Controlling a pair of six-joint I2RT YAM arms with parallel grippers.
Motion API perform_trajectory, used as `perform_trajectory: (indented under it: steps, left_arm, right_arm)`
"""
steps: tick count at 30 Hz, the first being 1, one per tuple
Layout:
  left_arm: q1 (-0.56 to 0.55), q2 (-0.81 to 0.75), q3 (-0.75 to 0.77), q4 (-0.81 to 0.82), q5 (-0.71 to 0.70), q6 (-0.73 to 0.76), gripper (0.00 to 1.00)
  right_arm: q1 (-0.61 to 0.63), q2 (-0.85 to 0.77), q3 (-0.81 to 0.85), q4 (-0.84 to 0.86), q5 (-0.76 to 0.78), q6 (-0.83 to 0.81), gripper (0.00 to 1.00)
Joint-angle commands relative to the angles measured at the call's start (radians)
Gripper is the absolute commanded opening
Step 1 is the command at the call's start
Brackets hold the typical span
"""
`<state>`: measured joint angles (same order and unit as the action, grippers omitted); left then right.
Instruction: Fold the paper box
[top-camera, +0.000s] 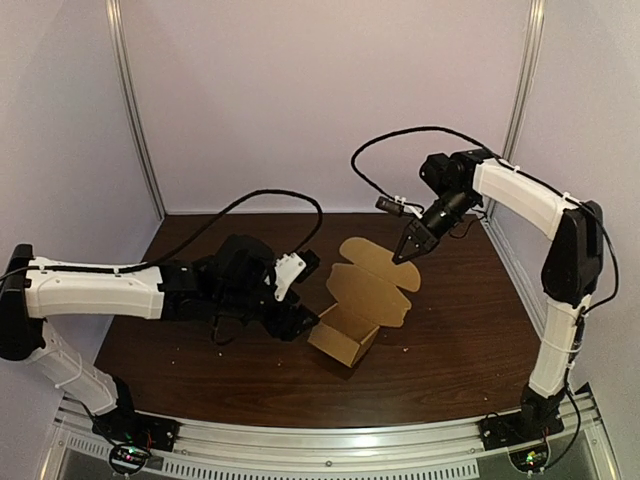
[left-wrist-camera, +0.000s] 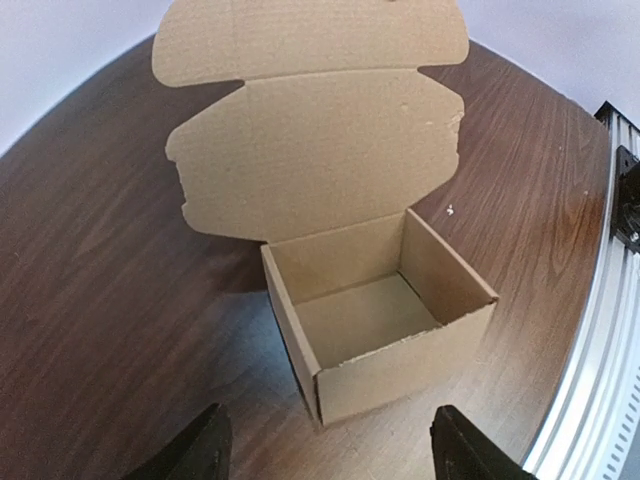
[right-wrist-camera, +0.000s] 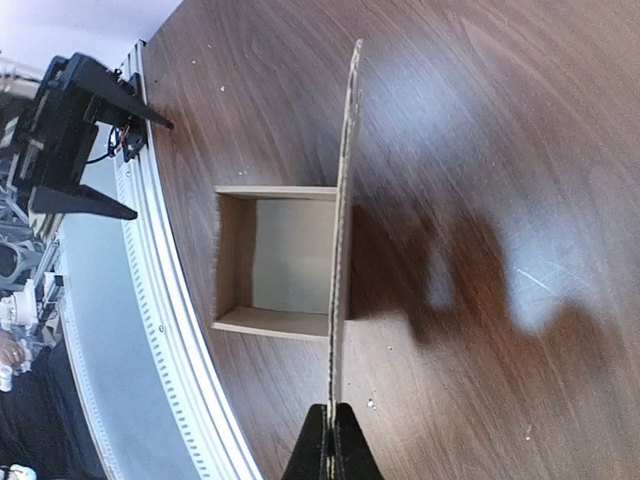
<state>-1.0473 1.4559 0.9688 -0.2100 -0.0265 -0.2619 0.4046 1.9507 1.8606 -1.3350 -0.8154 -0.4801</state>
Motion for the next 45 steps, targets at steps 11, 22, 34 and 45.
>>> perform_trajectory:
  steps: [11,22,34,45]
  left_arm:
    - [0.141,0.01,0.089,0.13,0.168,0.164,0.76]
    - [0.15,0.082,0.15,0.157,0.334,0.184,0.67]
    - [0.148,0.123,0.174,0.191,0.59,0.178,0.0]
    - [0.148,0.115,0.176,0.161,0.575,0.186,0.17]
  right_arm:
    - [0.096,-0.261,-0.027,-0.187,-0.055,-0.201,0.0]
    - [0.131,-0.316,-0.08,-0.178,-0.073,-0.219,0.0]
    - [0.168,-0.269,-0.095,-0.157,-0.09,-0.208,0.14]
    - [0.223,-0.27,-0.107,-0.127,-0.003,-0.191,0.0]
